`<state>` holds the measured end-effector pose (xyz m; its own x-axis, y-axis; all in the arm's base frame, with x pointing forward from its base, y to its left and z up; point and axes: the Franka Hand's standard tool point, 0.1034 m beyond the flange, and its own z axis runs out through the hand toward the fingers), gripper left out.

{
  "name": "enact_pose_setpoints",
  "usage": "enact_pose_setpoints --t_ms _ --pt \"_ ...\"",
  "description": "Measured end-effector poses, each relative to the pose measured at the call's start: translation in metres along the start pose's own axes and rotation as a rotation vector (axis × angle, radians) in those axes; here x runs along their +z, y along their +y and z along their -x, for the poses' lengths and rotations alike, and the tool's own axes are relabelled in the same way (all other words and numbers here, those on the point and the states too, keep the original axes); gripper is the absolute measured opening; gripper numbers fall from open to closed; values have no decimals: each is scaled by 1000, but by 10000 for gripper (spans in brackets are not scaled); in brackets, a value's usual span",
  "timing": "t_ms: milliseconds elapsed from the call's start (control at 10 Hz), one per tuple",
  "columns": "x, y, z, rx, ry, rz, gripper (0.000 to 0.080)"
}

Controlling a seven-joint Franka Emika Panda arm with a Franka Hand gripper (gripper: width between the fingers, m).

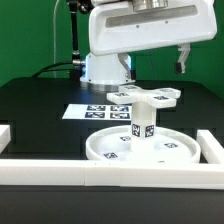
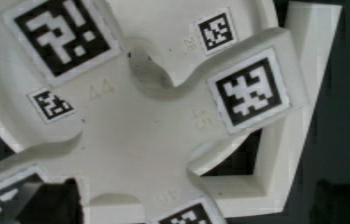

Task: Assemble round table

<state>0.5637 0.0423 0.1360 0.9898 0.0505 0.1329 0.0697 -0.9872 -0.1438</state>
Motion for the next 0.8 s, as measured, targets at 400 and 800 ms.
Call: enact_pose_setpoints --t_ms 400,800 --pt "4 1 0 -499 -28 41 649" --pt "9 5 0 -824 -80 65 649"
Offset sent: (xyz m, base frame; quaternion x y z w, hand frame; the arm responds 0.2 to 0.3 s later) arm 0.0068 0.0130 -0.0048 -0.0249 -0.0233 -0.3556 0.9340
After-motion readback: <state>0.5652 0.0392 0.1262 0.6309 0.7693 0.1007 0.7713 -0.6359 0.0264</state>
